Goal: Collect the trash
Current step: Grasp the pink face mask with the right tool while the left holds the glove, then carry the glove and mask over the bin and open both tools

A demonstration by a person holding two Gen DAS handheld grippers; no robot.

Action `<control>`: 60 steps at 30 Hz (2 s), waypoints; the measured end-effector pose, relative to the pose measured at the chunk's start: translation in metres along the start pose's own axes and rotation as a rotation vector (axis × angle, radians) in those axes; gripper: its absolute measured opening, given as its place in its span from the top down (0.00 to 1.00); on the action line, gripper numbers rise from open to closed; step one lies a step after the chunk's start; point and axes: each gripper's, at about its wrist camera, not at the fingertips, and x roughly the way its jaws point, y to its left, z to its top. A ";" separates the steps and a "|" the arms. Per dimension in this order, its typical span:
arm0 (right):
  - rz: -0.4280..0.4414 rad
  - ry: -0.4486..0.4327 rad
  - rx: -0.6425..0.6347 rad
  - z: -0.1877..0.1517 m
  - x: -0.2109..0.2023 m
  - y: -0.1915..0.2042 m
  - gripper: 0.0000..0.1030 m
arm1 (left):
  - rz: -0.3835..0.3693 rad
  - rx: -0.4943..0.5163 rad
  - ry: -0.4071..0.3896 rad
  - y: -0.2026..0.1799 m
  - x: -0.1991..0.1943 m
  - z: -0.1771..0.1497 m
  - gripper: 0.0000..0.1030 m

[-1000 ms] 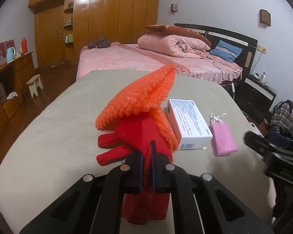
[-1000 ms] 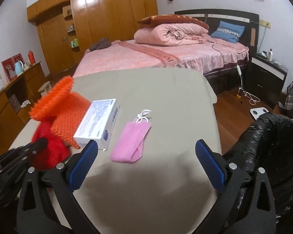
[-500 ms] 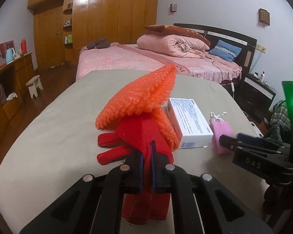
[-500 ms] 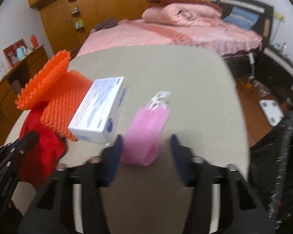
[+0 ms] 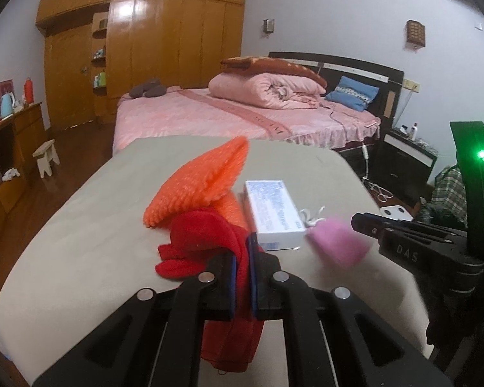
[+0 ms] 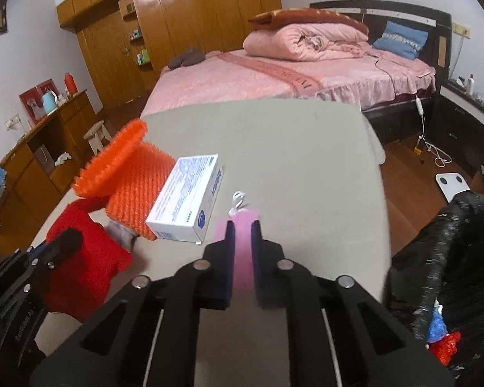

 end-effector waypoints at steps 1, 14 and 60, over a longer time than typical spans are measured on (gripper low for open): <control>0.001 -0.006 0.001 0.000 -0.004 -0.001 0.92 | -0.006 0.005 -0.004 -0.003 -0.002 0.000 0.94; -0.020 0.078 0.002 -0.015 0.024 -0.004 0.58 | 0.035 -0.006 0.048 0.004 0.017 -0.012 0.94; -0.153 -0.219 0.119 -0.022 -0.193 -0.107 0.88 | -0.326 0.147 -0.126 -0.169 -0.078 0.035 0.94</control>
